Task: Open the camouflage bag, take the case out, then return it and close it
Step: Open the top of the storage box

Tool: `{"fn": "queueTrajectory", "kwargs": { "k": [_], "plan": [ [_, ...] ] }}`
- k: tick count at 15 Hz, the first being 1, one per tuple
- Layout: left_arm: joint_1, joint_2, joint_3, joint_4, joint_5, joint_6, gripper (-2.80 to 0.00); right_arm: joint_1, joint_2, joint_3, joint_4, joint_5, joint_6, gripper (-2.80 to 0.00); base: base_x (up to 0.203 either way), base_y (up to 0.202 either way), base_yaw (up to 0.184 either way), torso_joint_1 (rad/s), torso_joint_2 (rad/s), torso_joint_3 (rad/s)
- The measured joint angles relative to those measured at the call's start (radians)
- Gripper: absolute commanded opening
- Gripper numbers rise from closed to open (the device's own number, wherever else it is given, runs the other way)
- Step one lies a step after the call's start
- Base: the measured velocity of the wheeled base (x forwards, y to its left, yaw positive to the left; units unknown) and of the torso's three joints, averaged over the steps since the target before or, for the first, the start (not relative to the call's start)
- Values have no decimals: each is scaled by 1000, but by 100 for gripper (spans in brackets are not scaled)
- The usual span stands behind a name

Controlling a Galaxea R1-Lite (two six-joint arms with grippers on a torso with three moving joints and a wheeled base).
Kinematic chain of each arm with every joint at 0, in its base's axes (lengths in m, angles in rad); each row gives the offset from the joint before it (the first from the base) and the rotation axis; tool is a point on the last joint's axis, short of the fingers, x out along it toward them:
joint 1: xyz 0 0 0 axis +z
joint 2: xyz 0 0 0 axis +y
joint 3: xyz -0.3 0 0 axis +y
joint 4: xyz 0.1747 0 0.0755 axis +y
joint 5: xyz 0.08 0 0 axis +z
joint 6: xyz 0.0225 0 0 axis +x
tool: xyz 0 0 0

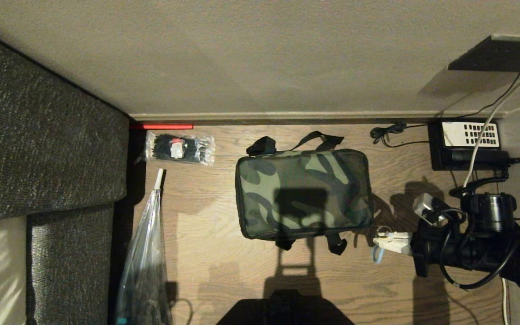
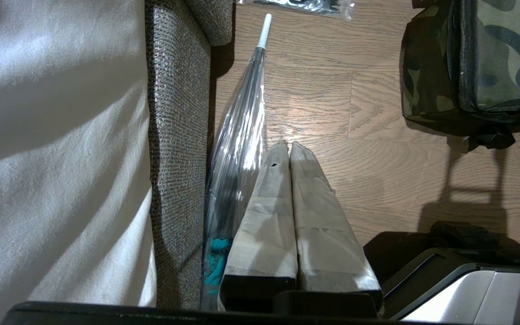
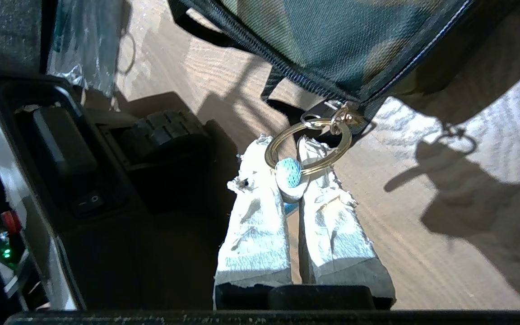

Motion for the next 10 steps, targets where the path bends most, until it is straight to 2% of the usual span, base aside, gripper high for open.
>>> {"fn": "queueTrajectory", "kwargs": {
  "k": [10],
  "plan": [
    [0,0,0,0,0,0,-280,-90,64,-72,-45,0,-23,-280,0,0,0,0,0,0]
  ]
}}
